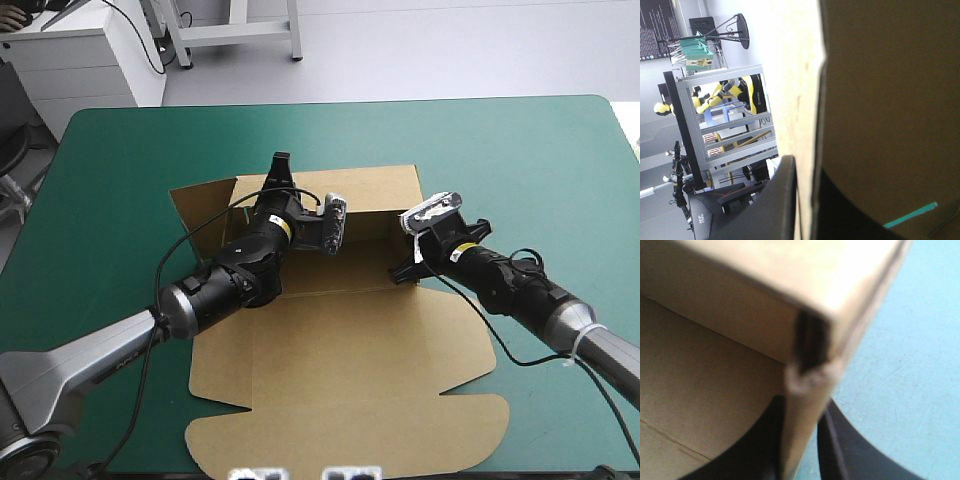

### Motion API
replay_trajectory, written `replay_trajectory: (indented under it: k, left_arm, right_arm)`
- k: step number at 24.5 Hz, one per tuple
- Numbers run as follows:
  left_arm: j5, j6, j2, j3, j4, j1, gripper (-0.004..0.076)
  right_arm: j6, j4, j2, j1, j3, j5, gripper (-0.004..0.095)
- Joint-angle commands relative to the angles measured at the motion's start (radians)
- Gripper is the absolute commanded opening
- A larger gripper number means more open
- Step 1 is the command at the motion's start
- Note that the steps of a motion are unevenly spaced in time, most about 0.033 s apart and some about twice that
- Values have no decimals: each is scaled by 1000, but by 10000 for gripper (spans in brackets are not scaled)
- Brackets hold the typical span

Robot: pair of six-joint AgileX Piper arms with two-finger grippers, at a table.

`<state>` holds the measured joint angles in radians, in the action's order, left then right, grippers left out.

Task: Fold the box

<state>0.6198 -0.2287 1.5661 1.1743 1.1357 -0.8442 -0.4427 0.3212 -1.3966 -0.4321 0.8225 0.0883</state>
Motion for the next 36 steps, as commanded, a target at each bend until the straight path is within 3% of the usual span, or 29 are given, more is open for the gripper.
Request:
replay_trajectory:
  k: [1, 5, 7, 9, 10, 12, 17, 29, 36]
  left_arm:
    - [-44, -3, -29, 20, -21, -7, -8]
    - [-44, -5, -29, 20, -21, -7, 0]
    - [-42, -8, -29, 20, -21, -13, 57]
    - [-3, -6, -29, 20, -21, -31, 178]
    - [13, -6, -29, 20, -21, -48, 302]
    - [21, 4, -29, 20, -21, -74, 408]
    - [66, 97, -58, 20, -13, -129, 418]
    - [138, 99, -165, 20, -22, -285, 418]
    - [254, 99, -170, 20, 55, -357, 400]
  right_arm:
    - [-1, 7, 19, -9, 27, -32, -9]
    - [15, 7, 19, -9, 27, -29, -9]
    - [15, 7, 17, -9, 27, -29, -9]
    - [15, 7, 17, -9, 27, -29, -9]
    - [15, 7, 17, -9, 27, -29, -8]
    - [15, 7, 17, -9, 27, -31, -9]
    - [50, 14, 17, -9, 27, -38, -9]
    - [70, 14, -28, -8, 27, -79, -8]
    - [81, 14, -53, -8, 31, -109, -8]
